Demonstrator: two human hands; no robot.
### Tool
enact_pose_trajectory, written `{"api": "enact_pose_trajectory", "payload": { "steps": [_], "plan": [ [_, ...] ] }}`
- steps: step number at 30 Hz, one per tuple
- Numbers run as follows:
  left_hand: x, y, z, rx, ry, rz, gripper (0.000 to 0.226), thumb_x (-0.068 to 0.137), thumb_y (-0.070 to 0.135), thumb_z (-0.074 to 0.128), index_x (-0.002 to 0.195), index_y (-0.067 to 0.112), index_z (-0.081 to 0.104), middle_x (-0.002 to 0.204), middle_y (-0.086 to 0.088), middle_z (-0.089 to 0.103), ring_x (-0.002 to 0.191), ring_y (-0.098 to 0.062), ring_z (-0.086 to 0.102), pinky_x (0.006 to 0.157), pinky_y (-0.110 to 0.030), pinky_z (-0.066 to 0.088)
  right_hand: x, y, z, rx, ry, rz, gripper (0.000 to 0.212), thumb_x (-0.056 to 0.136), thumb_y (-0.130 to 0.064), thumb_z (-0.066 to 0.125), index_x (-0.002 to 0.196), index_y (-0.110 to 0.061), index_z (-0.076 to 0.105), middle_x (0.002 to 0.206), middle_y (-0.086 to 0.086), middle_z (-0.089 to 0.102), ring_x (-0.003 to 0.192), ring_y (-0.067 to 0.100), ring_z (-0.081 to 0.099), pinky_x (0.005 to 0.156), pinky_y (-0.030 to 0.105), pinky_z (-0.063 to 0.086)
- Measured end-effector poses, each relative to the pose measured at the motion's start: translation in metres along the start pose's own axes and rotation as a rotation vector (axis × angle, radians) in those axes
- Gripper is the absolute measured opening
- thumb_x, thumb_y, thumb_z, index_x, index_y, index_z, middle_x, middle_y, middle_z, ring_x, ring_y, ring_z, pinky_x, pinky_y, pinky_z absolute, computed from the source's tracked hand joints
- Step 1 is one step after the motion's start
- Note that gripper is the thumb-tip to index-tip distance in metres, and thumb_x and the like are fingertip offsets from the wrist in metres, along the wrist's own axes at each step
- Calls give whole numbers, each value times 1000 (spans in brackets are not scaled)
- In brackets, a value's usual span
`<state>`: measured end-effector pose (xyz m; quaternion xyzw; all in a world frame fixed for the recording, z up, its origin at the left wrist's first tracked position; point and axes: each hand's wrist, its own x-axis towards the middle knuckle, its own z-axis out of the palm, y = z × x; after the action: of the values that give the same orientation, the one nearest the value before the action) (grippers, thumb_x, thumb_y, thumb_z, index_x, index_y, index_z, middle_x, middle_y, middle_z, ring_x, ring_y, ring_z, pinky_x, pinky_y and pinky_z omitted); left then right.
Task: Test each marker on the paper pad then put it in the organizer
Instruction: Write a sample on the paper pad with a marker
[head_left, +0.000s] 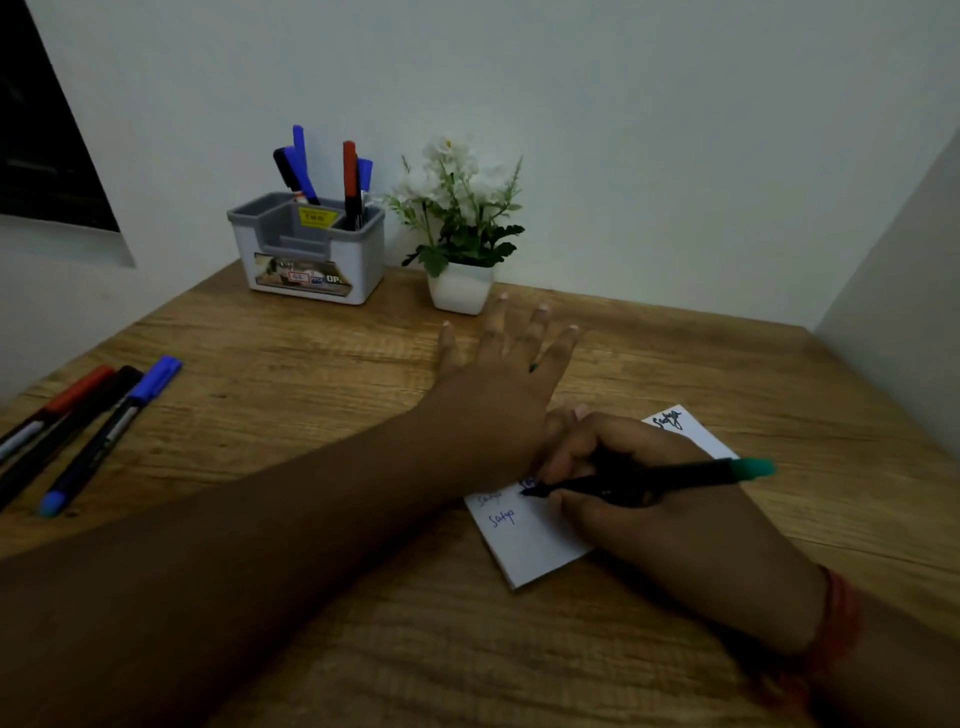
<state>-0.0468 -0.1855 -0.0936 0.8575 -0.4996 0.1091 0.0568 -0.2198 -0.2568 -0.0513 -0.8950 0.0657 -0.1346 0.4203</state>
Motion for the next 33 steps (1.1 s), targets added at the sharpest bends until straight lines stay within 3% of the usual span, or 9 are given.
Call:
{"api": "enact_pose_trajectory", "payload": {
  "steps": [5, 9, 14, 18, 25, 33],
  "plan": [
    [2, 1, 3, -4, 22, 4, 81, 79, 69, -10, 152, 33, -16, 165, 0, -15, 148, -31, -25, 111, -73, 1, -1, 3, -4, 0, 7, 13, 15, 82, -12, 73, 83, -27, 72, 99, -25, 70, 96, -8, 64, 81, 10, 52],
    [1, 2, -1, 11, 8, 3, 83, 76, 66, -12, 153, 32, -15, 165, 1, -15, 148, -31, -25, 111, -73, 1, 0, 7, -7, 20, 2, 21, 11, 81, -14, 73, 82, -24, 73, 94, -17, 73, 90, -2, 67, 76, 13, 54],
    [0, 6, -7, -44, -14, -81, 69, 96, 60, 9, 155, 31, -11, 164, 3, -17, 148, -30, -26, 113, -70, -3, 1, 10, -6, 41, 18, 24, 11, 81, -10, 75, 81, -21, 73, 89, -9, 73, 85, 4, 67, 69, 12, 52],
    [-2, 8, -4, -23, -29, -78, 71, 91, 61, 2, 154, 32, -13, 164, 2, -19, 148, -31, -25, 112, -72, 0, 1, 12, -6, 27, 13, 21, 11, 81, -12, 75, 81, -23, 73, 92, -12, 74, 90, -1, 67, 73, 10, 52],
    [0, 8, -1, 3, 29, -54, 68, 95, 59, 7, 154, 32, -13, 164, 1, -20, 147, -31, -27, 111, -74, 2, 2, 13, -5, 9, 7, 37, 8, 81, -18, 75, 82, -25, 73, 93, -14, 73, 90, 0, 67, 74, 13, 53],
    [-2, 7, -2, -14, 35, -67, 72, 93, 62, 7, 155, 31, -11, 164, 2, -20, 147, -31, -26, 112, -72, 1, 0, 11, -6, 18, -10, 15, 9, 81, -10, 76, 80, -19, 73, 89, -9, 73, 86, 3, 67, 68, 8, 50]
  ]
}}
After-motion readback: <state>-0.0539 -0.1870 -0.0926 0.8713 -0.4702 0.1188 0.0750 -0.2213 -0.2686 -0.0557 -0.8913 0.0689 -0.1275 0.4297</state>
